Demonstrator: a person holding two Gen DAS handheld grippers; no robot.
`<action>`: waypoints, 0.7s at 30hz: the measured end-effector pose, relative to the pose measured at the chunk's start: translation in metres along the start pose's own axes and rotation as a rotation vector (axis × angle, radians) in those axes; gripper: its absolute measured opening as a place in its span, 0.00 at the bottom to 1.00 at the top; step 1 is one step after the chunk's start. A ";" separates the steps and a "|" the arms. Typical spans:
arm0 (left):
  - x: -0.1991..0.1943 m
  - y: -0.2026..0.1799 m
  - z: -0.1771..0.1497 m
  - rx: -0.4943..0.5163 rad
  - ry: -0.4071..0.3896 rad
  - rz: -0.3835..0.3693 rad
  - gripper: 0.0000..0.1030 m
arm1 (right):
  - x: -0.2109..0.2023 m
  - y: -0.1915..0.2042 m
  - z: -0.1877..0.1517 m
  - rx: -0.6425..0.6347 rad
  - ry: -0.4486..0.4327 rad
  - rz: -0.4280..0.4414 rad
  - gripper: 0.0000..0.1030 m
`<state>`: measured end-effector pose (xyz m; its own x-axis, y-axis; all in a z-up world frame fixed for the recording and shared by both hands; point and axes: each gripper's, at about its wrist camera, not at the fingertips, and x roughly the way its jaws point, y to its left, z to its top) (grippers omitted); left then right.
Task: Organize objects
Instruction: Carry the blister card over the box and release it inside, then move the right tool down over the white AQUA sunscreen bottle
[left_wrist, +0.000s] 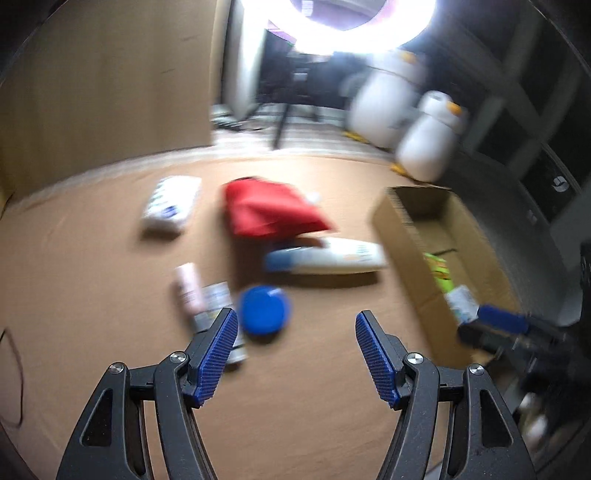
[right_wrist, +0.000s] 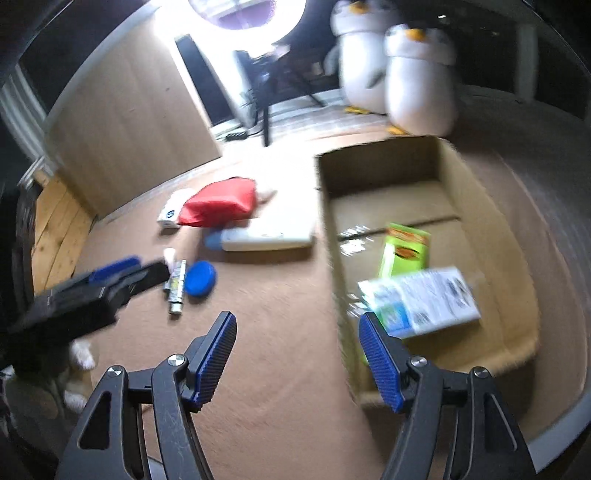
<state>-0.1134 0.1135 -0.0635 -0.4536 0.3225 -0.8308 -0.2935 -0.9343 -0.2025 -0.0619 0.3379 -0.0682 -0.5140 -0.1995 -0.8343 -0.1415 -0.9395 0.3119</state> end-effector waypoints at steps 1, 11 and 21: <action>-0.003 0.015 -0.004 -0.027 0.000 0.013 0.68 | 0.006 0.004 0.010 -0.007 0.015 0.033 0.63; -0.029 0.091 -0.031 -0.168 -0.009 0.097 0.68 | 0.080 0.064 0.078 -0.226 0.124 0.046 0.63; -0.041 0.132 -0.046 -0.245 -0.011 0.140 0.68 | 0.151 0.086 0.109 -0.293 0.241 0.007 0.63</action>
<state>-0.0944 -0.0300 -0.0800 -0.4847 0.1885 -0.8541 -0.0156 -0.9782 -0.2071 -0.2442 0.2570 -0.1177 -0.2950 -0.2333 -0.9266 0.1271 -0.9707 0.2040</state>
